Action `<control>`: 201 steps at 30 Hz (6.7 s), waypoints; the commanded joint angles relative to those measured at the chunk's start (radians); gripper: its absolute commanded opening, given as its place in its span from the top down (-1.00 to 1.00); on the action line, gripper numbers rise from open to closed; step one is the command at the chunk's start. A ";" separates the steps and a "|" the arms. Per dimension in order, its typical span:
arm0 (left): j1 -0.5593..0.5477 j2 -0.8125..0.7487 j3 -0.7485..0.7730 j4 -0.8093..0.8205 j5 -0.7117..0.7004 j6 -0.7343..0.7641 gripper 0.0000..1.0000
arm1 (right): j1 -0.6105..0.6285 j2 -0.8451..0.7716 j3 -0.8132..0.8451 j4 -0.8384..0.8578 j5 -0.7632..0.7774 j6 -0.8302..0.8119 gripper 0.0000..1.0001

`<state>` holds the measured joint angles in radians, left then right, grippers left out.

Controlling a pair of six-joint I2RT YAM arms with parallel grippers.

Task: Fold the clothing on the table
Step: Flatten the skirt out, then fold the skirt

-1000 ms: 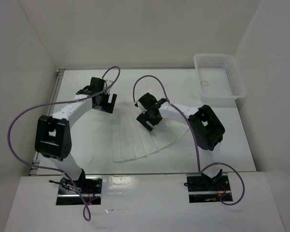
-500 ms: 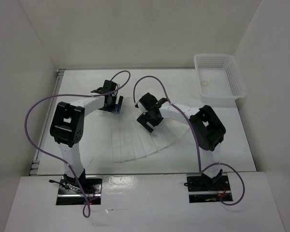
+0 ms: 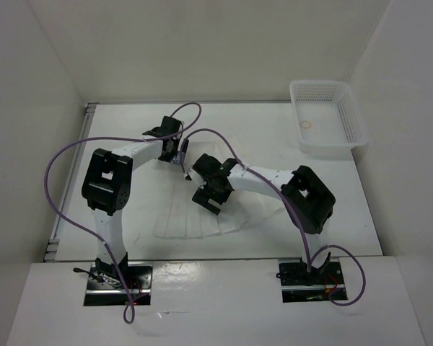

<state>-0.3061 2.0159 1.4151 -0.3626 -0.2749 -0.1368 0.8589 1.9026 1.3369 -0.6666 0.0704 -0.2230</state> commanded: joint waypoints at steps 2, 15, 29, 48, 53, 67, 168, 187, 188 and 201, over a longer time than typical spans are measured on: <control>-0.010 0.023 0.022 0.002 -0.010 -0.017 -1.00 | 0.015 0.015 -0.008 -0.027 -0.033 -0.012 -0.98; 0.035 -0.150 0.022 -0.113 0.032 -0.004 -1.00 | 0.034 -0.137 0.083 -0.120 -0.001 -0.042 -0.98; 0.206 -0.258 0.014 -0.095 0.507 0.138 -0.32 | -0.151 -0.297 0.088 -0.013 -0.064 -0.167 -0.75; 0.295 0.141 0.275 -0.157 0.803 0.138 -0.37 | -0.348 -0.321 -0.019 0.078 -0.133 -0.167 -0.72; 0.295 0.176 0.286 -0.176 0.803 0.138 -0.34 | -0.380 -0.321 -0.019 0.087 -0.133 -0.167 -0.72; 0.295 0.241 0.341 -0.205 0.852 0.138 0.43 | -0.549 -0.136 0.103 0.136 -0.266 -0.177 -0.86; 0.220 -0.110 0.519 -0.291 0.735 0.335 0.82 | -0.661 0.055 0.529 0.147 -0.360 -0.180 1.00; 0.162 -0.468 -0.229 -0.224 0.614 0.523 0.82 | -0.621 -0.341 0.045 0.107 -0.396 -0.297 1.00; 0.162 -0.482 -0.238 -0.223 0.590 0.523 0.82 | -0.603 -0.350 0.045 0.096 -0.396 -0.308 1.00; 0.180 -0.389 -0.067 -0.167 0.499 0.415 0.79 | -0.405 -0.511 -0.076 0.044 -0.298 -0.329 1.00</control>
<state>-0.1398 1.5917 1.2667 -0.5587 0.3054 0.3092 0.4488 1.4582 1.2659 -0.6189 -0.3122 -0.5392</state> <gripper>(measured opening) 0.120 0.004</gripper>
